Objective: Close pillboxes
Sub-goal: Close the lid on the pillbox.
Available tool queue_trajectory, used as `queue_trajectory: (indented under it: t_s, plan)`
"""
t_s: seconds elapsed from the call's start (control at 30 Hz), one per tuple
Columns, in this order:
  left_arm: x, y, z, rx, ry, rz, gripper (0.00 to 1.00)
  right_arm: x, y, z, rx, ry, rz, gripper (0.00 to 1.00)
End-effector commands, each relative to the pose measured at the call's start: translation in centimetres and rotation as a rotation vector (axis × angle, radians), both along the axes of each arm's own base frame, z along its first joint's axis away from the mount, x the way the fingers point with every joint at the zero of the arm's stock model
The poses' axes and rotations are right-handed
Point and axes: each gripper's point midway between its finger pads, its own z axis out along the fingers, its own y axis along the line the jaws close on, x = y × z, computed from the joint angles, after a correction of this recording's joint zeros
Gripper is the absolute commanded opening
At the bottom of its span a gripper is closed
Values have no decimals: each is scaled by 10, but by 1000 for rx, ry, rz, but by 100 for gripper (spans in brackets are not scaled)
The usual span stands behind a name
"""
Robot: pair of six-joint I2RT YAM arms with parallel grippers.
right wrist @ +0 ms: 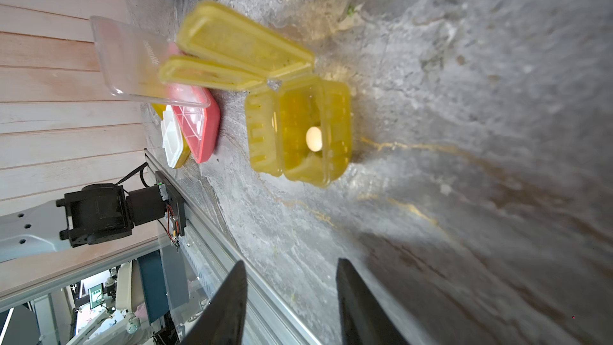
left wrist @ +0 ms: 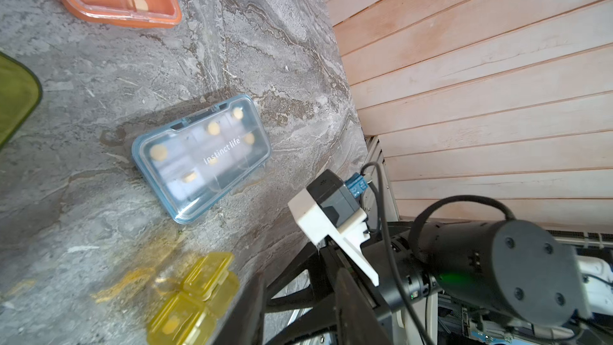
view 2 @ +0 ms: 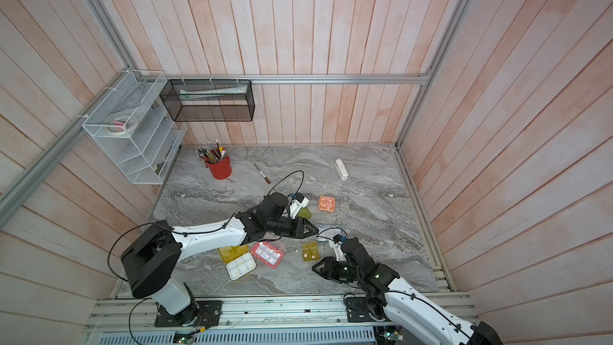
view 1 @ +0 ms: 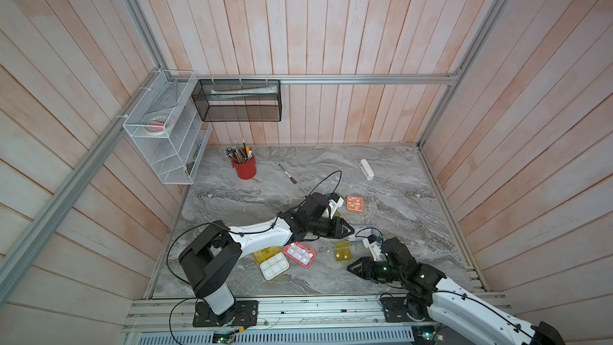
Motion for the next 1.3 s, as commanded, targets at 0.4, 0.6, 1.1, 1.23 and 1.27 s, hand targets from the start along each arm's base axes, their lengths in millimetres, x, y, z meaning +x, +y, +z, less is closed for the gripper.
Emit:
queue_trajectory:
  t_s: [0.4, 0.6, 1.1, 1.23, 1.27]
  plan:
    - [2, 18, -27, 142, -47, 20, 20, 5, 4, -5, -30, 5, 9, 23]
    - [3, 31, -40, 230, -69, 24, 18, 10, 7, 0, -19, -6, 0, 23]
    - [7, 42, -40, 311, -108, 23, 13, 15, 17, -2, -48, -12, 13, 23]
    - [5, 42, -39, 313, -110, 15, 13, 17, 17, -2, -49, -17, 6, 23]
    - [5, 42, -41, 317, -109, 13, 13, 17, 17, -1, -49, -18, 6, 23]
